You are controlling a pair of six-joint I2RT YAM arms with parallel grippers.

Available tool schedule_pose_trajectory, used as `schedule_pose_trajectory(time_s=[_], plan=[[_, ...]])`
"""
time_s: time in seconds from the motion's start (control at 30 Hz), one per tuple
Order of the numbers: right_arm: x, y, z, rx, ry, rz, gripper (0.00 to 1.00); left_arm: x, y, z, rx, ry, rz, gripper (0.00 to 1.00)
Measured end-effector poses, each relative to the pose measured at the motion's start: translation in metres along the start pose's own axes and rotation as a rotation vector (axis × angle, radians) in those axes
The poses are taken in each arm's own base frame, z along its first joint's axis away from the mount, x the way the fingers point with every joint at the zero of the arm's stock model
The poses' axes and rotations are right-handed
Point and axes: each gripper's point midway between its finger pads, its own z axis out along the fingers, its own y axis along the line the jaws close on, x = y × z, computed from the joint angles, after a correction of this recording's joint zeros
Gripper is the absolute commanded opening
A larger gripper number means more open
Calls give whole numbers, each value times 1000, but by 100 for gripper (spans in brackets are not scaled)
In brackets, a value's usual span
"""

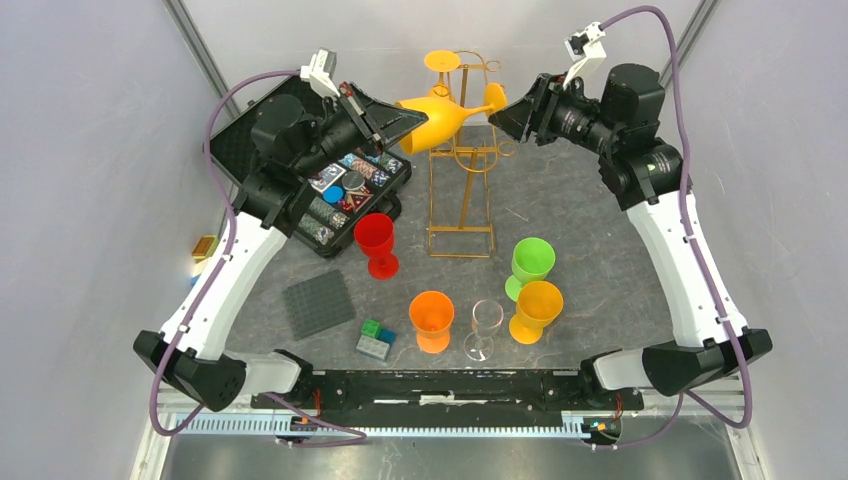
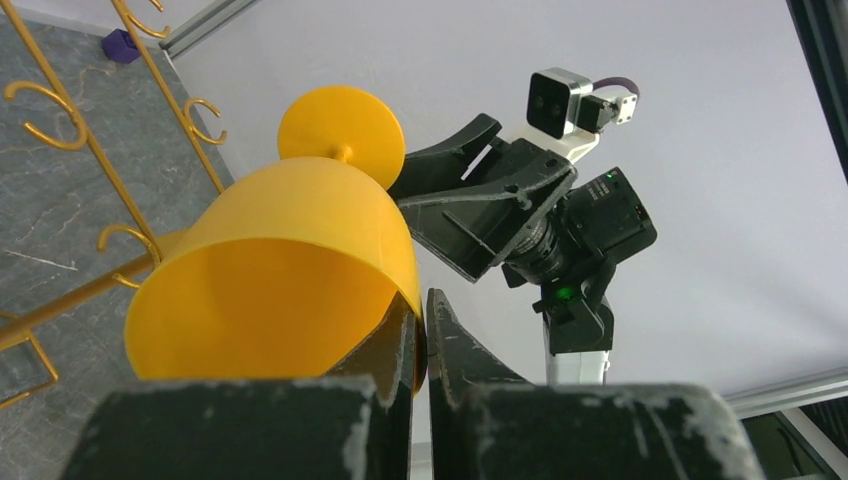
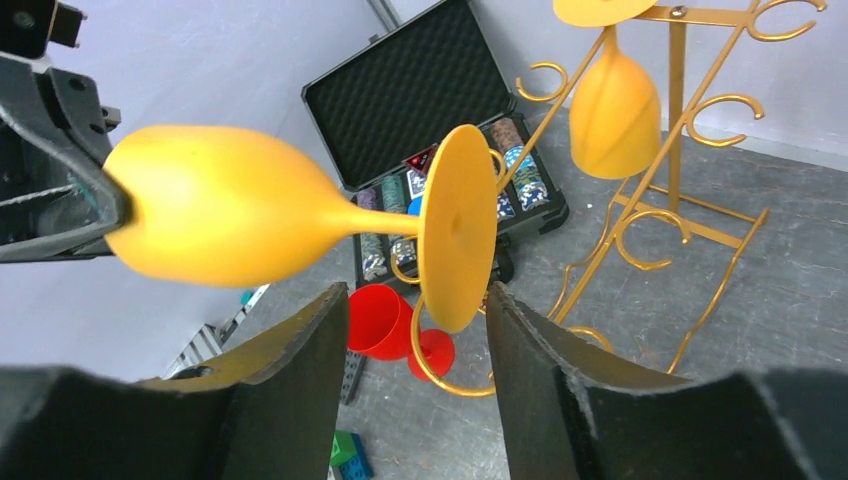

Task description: Place the wine glass upside down on the wine glass rack

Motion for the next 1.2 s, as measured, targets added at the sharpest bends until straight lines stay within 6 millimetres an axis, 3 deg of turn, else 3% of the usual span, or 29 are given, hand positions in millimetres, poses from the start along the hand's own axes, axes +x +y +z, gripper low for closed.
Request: schedule_pose_trajectory(time_s=[0.13,0.33,0.4,0.63,0.77,0.9,1.2], plan=[[2,-5,8,31,-2,1,44,3,1,2,11,12,-7,2],[9,-15,20,73,11,-4,9,5,2,5,21,27,-15,3],[11,-18,21,83,16,-16,0,5,2,5,25,26,-15,8],[12,-23,21,114,19,-68,0,5,-6,7,58,26,-20,48],[3,-27,17,149,-15,-90,0,6,-7,6,61,35,-19,70],[-10,-29,3,196,-63,-145,0,6,-4,6,55,30,-18,80],[-31,-27,-29,261,-127,-343,0,-4,13,-4,-3,-7,-26,85]])
